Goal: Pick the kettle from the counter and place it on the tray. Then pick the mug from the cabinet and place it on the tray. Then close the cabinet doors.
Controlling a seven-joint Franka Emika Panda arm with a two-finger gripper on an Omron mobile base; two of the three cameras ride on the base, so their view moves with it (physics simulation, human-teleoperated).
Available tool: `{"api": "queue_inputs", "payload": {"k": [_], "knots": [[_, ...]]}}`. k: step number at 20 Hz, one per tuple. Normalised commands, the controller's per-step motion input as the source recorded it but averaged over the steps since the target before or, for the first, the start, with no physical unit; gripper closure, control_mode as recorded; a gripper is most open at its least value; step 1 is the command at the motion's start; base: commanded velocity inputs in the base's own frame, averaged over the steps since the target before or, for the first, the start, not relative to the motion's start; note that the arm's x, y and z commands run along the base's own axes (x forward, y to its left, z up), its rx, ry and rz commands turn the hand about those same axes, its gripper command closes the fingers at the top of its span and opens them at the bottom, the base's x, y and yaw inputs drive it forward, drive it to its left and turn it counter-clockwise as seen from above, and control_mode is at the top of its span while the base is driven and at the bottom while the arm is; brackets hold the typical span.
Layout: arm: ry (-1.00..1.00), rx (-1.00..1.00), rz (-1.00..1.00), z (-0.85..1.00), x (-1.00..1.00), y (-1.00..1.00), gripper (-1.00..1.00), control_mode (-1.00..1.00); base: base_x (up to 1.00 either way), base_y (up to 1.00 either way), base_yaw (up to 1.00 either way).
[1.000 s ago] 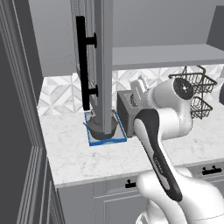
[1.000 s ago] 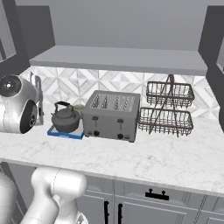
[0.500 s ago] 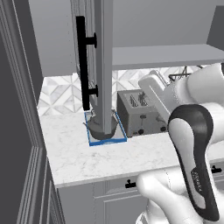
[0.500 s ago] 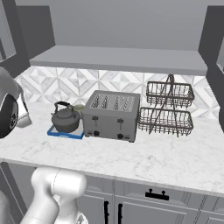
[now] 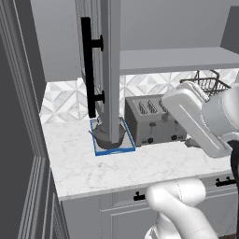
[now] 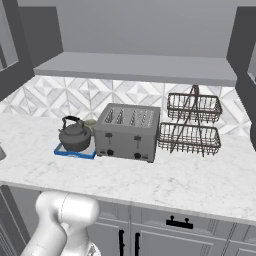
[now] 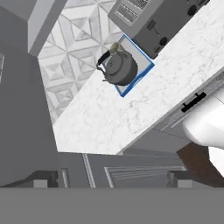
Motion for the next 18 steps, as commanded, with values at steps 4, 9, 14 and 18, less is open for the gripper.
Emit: {"api": "queue_inputs", "payload": {"k": [4, 9, 14, 18], "knots": [[0.01, 0.0, 0.08, 0.0, -0.59, 0.51, -1.0, -1.0, 0.0, 0.0, 0.0], [0.0, 0.02, 0.07, 0.0, -0.14, 0.65, -1.0, -1.0, 0.0, 0.0, 0.0], [0.02, 0.07, 0.02, 0.0, 0.2, 0.49, -1.0, -1.0, 0.0, 0.0, 0.0], [0.0, 0.11, 0.01, 0.0, 0.43, 0.4, -1.0, -1.0, 0.0, 0.0, 0.0]]}}
